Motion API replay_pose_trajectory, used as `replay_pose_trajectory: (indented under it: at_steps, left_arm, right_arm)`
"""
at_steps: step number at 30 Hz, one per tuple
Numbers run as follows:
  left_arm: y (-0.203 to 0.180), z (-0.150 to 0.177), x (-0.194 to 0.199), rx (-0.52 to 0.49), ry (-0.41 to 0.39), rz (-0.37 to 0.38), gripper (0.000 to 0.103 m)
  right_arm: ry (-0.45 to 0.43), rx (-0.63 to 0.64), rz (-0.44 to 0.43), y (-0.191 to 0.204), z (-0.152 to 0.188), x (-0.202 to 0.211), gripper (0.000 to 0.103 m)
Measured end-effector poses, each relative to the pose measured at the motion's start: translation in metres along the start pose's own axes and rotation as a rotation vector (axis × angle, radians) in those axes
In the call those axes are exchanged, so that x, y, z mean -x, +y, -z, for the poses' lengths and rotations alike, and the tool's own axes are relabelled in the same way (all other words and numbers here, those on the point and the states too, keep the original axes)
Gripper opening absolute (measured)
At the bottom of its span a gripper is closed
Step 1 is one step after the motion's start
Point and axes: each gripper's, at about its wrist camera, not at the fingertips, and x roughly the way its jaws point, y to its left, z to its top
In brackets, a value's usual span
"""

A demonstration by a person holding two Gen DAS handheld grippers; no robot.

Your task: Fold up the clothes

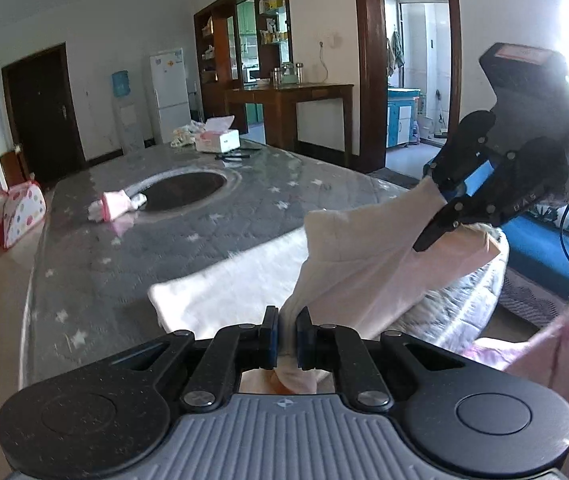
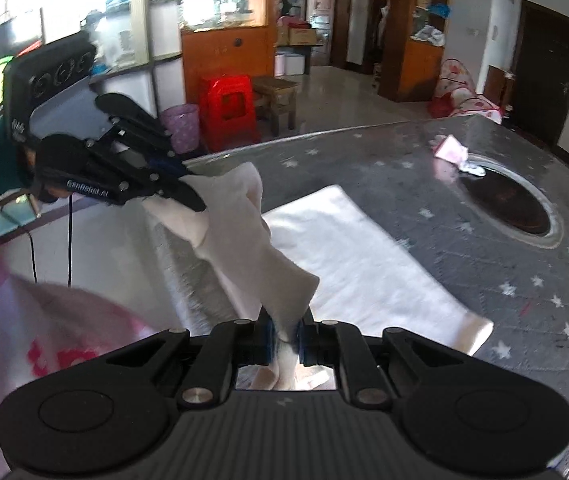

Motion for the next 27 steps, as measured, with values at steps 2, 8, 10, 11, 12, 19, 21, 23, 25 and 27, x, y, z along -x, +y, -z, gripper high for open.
replay_pose_trajectory:
  at_steps: [2,8,10,11,12,19,21,23,25,27]
  left_arm:
    - [0.007,-0.007,-0.009,-0.007,-0.001,0.001,0.009]
    - [0.034,-0.026,-0.047,-0.033,0.029,-0.016,0.009]
    - [0.041,-0.029,-0.063,-0.037,0.044,-0.018,0.009]
    - [0.045,-0.031,-0.072,-0.040,0.051,-0.020,0.009]
    - [0.049,-0.033,-0.080,-0.042,0.058,-0.021,0.009]
    - [0.073,-0.037,-0.136,-0.006,0.123,-0.049,0.009]
    - [0.079,-0.035,-0.151,0.010,0.144,-0.060,0.010]
    - [0.084,-0.031,-0.161,0.027,0.158,-0.072,0.012]
    - [0.089,-0.027,-0.166,0.047,0.167,-0.080,0.014]
    - [0.092,-0.025,-0.168,0.068,0.171,-0.095,0.021]
  right_arm:
    - [-0.008,-0.015,0.011,-0.013,-0.006,-0.004,0.009]
    - [-0.004,-0.056,0.023,-0.053,-0.021,-0.024,0.009]
    - [0.003,-0.073,0.030,-0.067,-0.025,-0.035,0.009]
    - [0.007,-0.081,0.035,-0.074,-0.027,-0.040,0.009]
    - [0.011,-0.090,0.041,-0.080,-0.028,-0.046,0.009]
    - [0.034,-0.198,0.083,-0.126,-0.023,-0.087,0.011]
    - [0.031,-0.236,0.098,-0.136,-0.019,-0.096,0.015]
    - [0.026,-0.279,0.119,-0.146,-0.013,-0.102,0.020]
    - [0.014,-0.316,0.140,-0.156,-0.006,-0.105,0.022]
    - [0.009,-0.340,0.166,-0.160,0.001,-0.104,0.023]
